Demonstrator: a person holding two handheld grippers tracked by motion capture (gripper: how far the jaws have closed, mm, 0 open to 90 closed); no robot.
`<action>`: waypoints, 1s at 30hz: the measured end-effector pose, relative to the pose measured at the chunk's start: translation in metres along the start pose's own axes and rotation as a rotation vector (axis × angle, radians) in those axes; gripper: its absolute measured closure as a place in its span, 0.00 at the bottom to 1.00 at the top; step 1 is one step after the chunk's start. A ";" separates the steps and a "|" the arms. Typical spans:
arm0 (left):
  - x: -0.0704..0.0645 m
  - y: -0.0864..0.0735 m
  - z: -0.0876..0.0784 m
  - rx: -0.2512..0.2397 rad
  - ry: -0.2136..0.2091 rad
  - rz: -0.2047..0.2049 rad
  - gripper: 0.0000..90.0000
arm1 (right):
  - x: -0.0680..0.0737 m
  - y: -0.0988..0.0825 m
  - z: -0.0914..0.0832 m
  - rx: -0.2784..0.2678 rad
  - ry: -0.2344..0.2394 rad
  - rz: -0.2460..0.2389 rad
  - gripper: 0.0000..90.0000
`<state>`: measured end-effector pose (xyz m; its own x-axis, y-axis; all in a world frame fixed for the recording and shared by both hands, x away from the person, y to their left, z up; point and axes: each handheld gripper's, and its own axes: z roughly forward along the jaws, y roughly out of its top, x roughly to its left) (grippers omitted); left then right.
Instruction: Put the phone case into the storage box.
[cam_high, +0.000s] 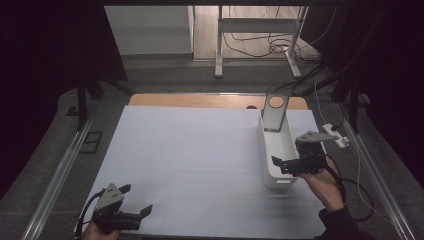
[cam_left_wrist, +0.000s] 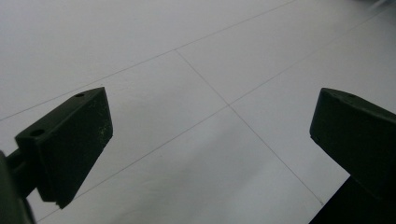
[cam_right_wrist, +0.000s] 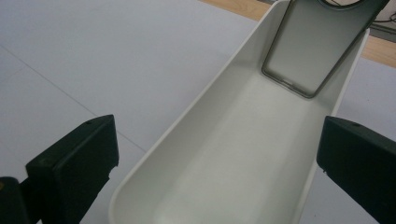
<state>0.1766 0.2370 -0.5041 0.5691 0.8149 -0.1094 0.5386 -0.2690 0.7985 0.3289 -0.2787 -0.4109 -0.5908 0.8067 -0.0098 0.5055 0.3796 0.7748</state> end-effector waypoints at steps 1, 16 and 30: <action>0.000 0.000 0.000 0.000 0.001 0.000 0.00 | 0.001 -0.002 -0.002 0.000 -0.001 -0.002 0.00; 0.001 0.000 0.000 0.001 -0.001 -0.005 0.00 | 0.013 -0.026 -0.028 -0.042 -0.001 0.006 0.00; 0.001 0.000 0.000 0.003 -0.001 -0.007 0.00 | 0.022 -0.054 -0.049 -0.045 -0.024 0.022 0.00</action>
<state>0.1767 0.2379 -0.5043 0.5660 0.8164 -0.1151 0.5440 -0.2648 0.7962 0.2580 -0.3041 -0.4224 -0.5645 0.8254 -0.0066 0.4891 0.3409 0.8029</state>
